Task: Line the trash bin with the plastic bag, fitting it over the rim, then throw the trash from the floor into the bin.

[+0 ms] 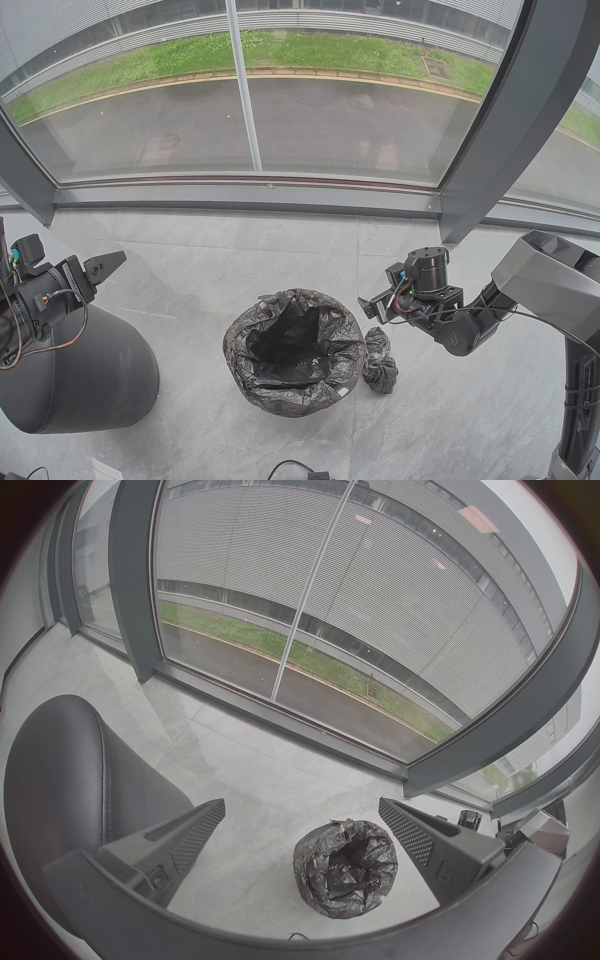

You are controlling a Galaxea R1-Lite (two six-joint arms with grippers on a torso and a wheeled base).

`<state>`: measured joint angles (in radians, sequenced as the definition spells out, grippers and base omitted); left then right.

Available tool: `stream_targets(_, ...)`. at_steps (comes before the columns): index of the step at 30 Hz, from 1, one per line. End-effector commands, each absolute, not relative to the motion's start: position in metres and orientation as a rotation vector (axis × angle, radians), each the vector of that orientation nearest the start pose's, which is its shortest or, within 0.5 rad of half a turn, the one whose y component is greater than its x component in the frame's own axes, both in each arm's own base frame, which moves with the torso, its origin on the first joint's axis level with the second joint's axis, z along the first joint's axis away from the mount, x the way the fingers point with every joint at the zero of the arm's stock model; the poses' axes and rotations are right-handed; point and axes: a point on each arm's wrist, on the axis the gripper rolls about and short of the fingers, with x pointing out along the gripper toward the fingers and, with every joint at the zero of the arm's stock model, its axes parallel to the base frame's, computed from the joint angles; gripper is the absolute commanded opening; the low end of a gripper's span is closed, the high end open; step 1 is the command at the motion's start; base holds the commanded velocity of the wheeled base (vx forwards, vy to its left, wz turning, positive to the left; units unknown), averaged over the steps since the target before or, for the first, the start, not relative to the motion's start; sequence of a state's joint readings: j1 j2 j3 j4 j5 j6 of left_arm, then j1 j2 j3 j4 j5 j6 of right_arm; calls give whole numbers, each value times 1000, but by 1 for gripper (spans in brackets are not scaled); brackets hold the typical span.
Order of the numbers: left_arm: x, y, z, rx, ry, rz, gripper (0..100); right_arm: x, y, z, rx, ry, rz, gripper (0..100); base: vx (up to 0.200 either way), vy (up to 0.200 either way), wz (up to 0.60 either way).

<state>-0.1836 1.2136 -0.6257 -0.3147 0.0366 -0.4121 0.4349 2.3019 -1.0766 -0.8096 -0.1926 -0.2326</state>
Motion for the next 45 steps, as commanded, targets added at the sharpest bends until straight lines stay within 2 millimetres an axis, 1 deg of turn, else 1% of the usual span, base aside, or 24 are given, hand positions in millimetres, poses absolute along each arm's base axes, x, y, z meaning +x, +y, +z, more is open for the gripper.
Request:
stream_targets(1, 182, -33, 209, -374, 300, -87, 100, 399, 175, 41, -388, 379, 331, 100, 0, 0, 0)
stream_targets(6, 189, -34, 203, -378, 272, -93, 100, 408, 175, 25, -399, 469, 360, 100, 0, 0, 0)
stream_targets(10, 190, -34, 202, -377, 278, -91, 100, 414, 167, 1, -404, 527, 347, 100, 0, 0, 0)
stream_targets(11, 189, -34, 202, -377, 279, -91, 100, 415, 167, 0, -404, 529, 345, 100, 0, 0, 0)
stream_targets(12, 189, -34, 202, -377, 281, -91, 100, 419, 165, -6, -400, 537, 339, 100, 0, 0, 0)
stream_targets(15, 191, -34, 199, -376, 290, -89, 100, 424, 165, -12, -379, 540, 329, 100, 0, 0, 0)
stream_targets(16, 193, -35, 197, -374, 301, -83, 100, 429, 167, -14, -321, 543, 312, 100, 0, 0, 0)
stream_targets(19, 195, -35, 195, -373, 309, -83, 100, 432, 169, -14, -266, 572, 302, 100, 0, 0, 0)
stream_targets(22, 195, -35, 195, -373, 310, -81, 100, 431, 173, -12, -182, 630, 332, 100, 0, 0, 0)
stream_targets(25, 195, -35, 195, -373, 311, -81, 100, 433, 176, -8, -145, 656, 327, 100, 0, 0, 0)
stream_targets(30, 196, -35, 194, -372, 316, -80, 100, 440, 186, 3, -69, 728, 296, 100, 0, 0, 0)
stream_targets(34, 197, -35, 193, -372, 319, -79, 100, 446, 190, 13, -15, 737, 268, 100, 0, 0, 0)
stream_targets(36, 198, -35, 193, -372, 322, -79, 100, 450, 194, 16, 13, 745, 223, 100, 0, 0, 0)
stream_targets(39, 198, -35, 192, -371, 323, -78, 100, 453, 194, 19, 34, 780, 159, 100, 0, 0, 0)
stream_targets(45, 198, -35, 192, -371, 325, -78, 100, 450, 191, 22, 56, 879, 115, 100, 0, 0, 0)
